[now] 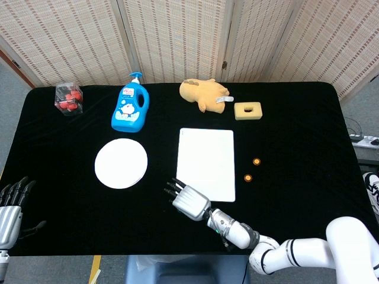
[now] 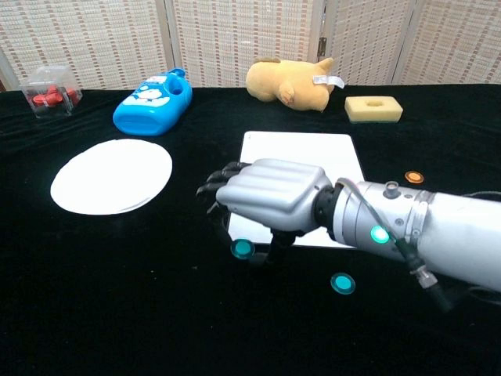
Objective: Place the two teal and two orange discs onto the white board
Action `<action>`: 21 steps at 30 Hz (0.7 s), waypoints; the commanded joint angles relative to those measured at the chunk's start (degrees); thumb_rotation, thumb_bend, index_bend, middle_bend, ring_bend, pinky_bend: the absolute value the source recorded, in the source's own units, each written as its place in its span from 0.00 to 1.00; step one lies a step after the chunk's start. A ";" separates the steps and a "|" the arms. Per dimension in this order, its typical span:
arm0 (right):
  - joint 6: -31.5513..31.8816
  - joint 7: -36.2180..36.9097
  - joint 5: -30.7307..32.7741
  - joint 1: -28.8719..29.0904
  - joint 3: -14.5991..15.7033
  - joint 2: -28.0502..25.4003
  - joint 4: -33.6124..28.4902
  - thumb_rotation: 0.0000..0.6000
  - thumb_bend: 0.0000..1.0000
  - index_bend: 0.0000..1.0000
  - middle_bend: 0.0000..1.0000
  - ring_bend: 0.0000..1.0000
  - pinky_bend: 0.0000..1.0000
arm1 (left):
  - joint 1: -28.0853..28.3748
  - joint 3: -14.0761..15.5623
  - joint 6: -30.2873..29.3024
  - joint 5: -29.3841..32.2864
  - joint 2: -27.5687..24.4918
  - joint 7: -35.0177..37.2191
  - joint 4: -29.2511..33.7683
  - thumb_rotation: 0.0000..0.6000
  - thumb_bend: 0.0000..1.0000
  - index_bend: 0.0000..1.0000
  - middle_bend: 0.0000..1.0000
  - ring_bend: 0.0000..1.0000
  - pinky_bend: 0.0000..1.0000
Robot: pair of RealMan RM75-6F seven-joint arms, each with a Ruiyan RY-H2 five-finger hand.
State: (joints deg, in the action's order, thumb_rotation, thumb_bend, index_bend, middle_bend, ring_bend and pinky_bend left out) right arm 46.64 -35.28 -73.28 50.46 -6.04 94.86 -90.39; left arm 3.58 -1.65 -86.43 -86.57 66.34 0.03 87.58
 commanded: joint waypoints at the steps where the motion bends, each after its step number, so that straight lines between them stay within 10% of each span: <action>1: 0.29 -0.19 1.68 0.59 -1.50 -1.17 0.37 1.00 0.24 0.52 0.09 0.00 0.00 | 0.05 0.01 0.00 -0.09 -0.05 -0.19 0.21 1.00 0.13 0.02 0.00 0.08 0.00; 15: -1.87 -3.61 10.67 5.07 -3.80 1.73 9.53 1.00 0.24 0.45 0.07 0.00 0.00 | 0.15 0.10 0.33 0.04 -0.24 -1.16 1.01 1.00 0.13 0.02 0.00 0.08 0.00; 21: -2.39 -4.23 13.22 5.85 -3.30 2.17 10.79 1.00 0.24 0.21 0.03 0.00 0.00 | 0.04 0.15 0.40 0.27 -0.18 -0.98 0.77 1.00 0.13 0.02 0.00 0.08 0.00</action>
State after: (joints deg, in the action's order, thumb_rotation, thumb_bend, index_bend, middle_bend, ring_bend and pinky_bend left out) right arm 44.38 -39.37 -60.53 56.11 -9.53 97.03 -79.64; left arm 3.61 -1.51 -86.03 -86.30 66.17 -0.95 88.34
